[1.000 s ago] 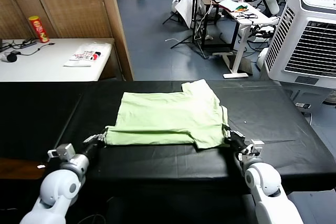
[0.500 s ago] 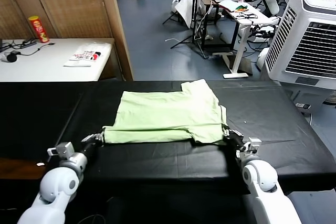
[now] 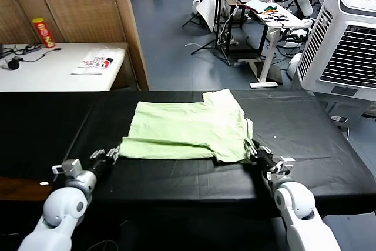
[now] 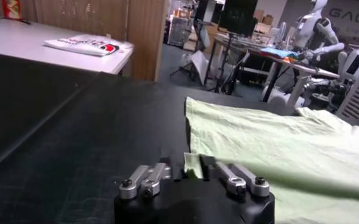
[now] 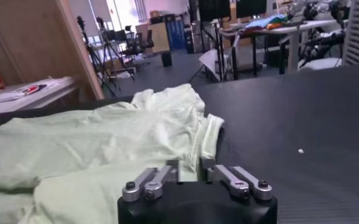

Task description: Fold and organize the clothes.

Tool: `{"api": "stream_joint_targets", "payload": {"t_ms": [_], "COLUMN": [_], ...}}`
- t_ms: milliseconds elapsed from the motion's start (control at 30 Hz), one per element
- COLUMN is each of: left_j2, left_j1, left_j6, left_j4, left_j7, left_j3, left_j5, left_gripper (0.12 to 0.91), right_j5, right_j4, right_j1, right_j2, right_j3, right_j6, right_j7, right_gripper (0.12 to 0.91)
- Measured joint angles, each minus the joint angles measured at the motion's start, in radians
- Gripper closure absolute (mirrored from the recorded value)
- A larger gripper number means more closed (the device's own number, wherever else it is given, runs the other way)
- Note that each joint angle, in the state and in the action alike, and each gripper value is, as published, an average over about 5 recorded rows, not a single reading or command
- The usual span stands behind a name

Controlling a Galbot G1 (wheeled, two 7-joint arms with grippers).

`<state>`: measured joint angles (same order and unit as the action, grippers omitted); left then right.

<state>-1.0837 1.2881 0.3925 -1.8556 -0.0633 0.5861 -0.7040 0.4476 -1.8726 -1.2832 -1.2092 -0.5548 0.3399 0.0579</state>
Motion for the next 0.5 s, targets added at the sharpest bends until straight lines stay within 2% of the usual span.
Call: {"api": "stream_joint_targets", "payload": {"t_ms": [100,300,500], "left_j2": [-0.002,-0.01,-0.009], "left_j1": [0.018,0.063,0.085], "left_j6": [0.0,-0.001,-0.007], "left_j4": [-0.019,-0.043,-0.039], "left_j7": [0.003,0.016,0.02], "left_j3": [0.003,0.001,0.005], "left_j5": [-0.003,0.0,-0.002], "left_gripper": [0.247,0.232,0.232], "right_j5": [-0.019,-0.051,-0.079], "right_j4": [-0.03,-0.063,-0.076], "right_j1": [-0.047,-0.114,-0.145], "right_j2": [0.0,-0.005,-0.009], "right_j3": [-0.004,0.001,0.012], "right_j6": [-0.003,-0.006,-0.007], "right_j7": [0.002,0.01,0.013], "right_gripper": [0.228,0.236,0.369]}}
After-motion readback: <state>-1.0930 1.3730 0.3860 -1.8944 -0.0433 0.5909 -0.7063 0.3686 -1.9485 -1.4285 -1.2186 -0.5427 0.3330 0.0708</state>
